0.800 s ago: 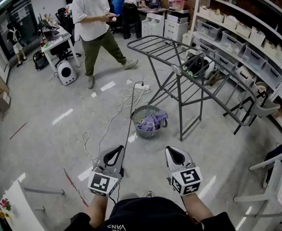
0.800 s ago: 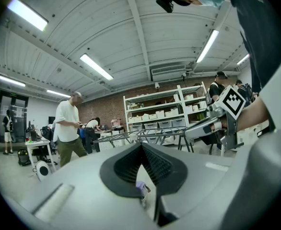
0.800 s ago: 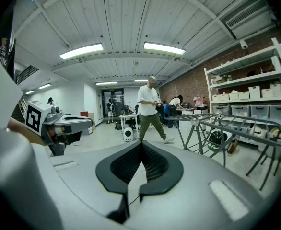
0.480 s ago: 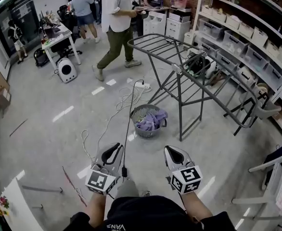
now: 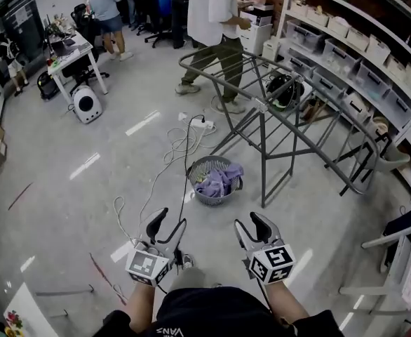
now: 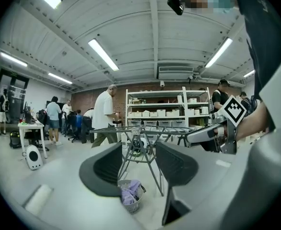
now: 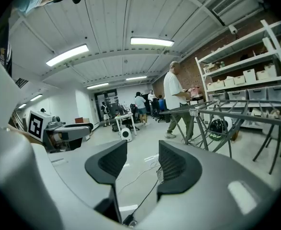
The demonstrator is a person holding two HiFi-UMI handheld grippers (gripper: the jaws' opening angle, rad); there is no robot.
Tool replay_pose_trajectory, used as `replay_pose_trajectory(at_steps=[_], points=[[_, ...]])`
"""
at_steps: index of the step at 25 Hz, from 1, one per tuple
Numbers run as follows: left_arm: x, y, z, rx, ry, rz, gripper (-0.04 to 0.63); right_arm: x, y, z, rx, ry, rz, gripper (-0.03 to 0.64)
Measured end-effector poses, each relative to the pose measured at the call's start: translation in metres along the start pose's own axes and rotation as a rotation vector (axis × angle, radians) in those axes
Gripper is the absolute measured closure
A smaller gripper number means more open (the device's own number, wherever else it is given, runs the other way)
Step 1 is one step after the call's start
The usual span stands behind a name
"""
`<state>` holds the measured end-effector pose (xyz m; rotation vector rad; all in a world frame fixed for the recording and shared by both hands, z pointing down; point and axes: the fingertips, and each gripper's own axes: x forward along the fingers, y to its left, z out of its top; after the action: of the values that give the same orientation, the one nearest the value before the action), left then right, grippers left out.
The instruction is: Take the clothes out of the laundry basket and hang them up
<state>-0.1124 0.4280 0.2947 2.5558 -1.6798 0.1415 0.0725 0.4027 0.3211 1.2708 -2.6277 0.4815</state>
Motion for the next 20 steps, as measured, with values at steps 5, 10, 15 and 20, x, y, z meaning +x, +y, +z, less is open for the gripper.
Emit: replay_pose_trajectory(at_steps=[5,10,15,20], points=[[0.036,0.04,0.002,0.004,0.016,-0.067,0.385,0.048,-0.007,0.012,0.021,0.007,-0.059,0.41],[0.071,0.078,-0.002,0.035,0.04,-0.175,0.376,0.091,-0.01,0.016,0.058,-0.002,-0.127,0.405],[0.107,0.111,-0.007,0.032,0.065,-0.217,0.374,0.124,-0.024,0.02,0.085,0.028,-0.172,0.405],[0.139,0.112,-0.026,0.006,0.1,-0.254,0.374,0.145,-0.055,0.02,0.107,0.049,-0.207,0.405]])
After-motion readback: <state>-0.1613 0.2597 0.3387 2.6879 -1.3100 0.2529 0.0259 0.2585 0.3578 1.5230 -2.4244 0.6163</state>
